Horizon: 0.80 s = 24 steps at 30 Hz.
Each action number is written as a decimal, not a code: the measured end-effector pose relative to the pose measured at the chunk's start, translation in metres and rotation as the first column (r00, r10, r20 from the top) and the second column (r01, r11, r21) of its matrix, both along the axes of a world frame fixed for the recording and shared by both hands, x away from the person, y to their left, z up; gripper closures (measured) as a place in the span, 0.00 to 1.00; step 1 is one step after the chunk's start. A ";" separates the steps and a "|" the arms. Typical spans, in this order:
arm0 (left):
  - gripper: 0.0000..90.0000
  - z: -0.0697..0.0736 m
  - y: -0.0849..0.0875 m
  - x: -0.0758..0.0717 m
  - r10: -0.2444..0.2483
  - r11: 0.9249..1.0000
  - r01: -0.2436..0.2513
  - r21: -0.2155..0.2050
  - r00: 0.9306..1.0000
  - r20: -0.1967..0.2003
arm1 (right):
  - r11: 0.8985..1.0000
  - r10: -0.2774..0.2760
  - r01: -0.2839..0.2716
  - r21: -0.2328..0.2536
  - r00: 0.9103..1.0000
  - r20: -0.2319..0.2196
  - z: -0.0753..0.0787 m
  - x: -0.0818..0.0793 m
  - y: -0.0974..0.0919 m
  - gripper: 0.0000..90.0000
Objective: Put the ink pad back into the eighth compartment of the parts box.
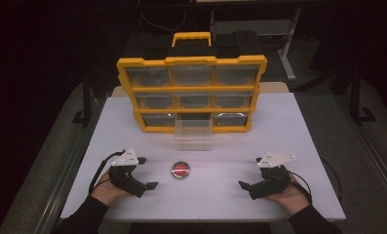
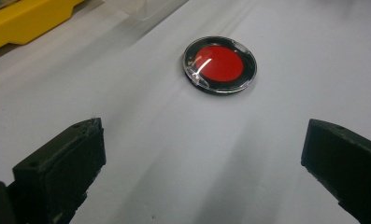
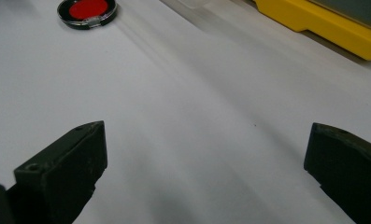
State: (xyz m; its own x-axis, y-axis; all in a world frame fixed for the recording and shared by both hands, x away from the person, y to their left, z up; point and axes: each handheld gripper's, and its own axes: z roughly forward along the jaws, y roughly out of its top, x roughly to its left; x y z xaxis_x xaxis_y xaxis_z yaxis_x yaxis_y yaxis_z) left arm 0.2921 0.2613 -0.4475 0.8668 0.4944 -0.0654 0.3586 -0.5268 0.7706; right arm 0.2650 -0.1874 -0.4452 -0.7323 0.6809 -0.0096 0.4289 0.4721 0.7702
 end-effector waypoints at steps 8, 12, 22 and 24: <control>0.00 -0.001 -0.002 0.000 -0.005 1.000 0.005 0.008 1.000 0.007 | 1.000 0.000 0.000 0.006 1.000 -0.004 -0.002 0.002 0.000 0.00; 0.00 -0.001 -0.001 0.000 -0.005 1.000 0.005 0.007 1.000 0.009 | 1.000 0.004 -0.004 0.015 1.000 -0.009 -0.002 0.003 0.001 0.00; 0.00 0.002 -0.001 0.003 -0.008 1.000 0.008 -0.010 1.000 0.017 | 1.000 0.019 -0.019 0.021 1.000 -0.006 -0.004 0.005 0.004 0.00; 0.00 0.002 -0.003 0.004 -0.013 1.000 0.013 -0.008 1.000 0.019 | 1.000 0.020 -0.020 0.018 1.000 -0.007 -0.004 0.005 0.004 0.00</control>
State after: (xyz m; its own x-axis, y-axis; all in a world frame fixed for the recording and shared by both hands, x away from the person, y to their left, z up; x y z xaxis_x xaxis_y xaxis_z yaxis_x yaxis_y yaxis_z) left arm 0.2958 0.2588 -0.4454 0.8744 0.4823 -0.0527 0.3369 -0.5254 0.7813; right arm 0.2702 -0.1834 -0.4488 -0.7459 0.6660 0.0077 0.4247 0.4668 0.7757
